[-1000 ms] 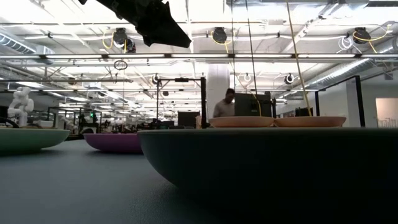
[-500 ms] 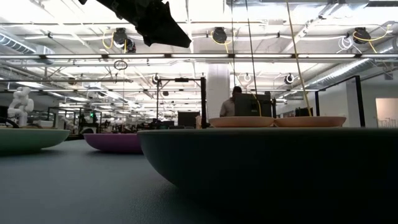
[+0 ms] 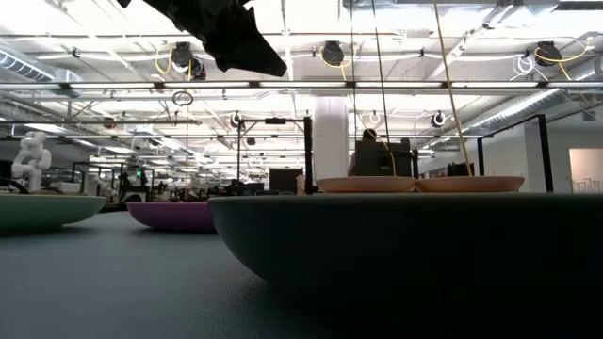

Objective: Place and stack plates onto a shelf
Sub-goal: Stack the blue plate on top of the pink plate on the shelf

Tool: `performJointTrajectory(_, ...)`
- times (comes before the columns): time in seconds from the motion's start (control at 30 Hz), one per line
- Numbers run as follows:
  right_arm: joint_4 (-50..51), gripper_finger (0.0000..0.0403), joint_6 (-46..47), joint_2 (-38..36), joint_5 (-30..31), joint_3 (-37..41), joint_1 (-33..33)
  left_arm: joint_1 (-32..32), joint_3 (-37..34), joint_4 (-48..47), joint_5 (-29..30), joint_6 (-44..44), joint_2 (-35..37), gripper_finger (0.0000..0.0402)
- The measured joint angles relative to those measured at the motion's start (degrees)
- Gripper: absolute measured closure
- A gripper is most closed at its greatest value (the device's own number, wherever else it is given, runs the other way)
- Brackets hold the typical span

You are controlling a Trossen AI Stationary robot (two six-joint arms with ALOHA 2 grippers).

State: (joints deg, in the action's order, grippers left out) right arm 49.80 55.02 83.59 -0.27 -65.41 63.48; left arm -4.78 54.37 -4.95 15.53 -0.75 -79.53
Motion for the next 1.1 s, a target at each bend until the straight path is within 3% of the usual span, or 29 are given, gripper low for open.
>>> performJointTrajectory(1.1, 27.33, 0.0403, -6.85, -0.05, 0.81, -17.89, -6.83, -0.01, 0.00, 0.07, 0.00, 0.05, 0.01, 0.0330)
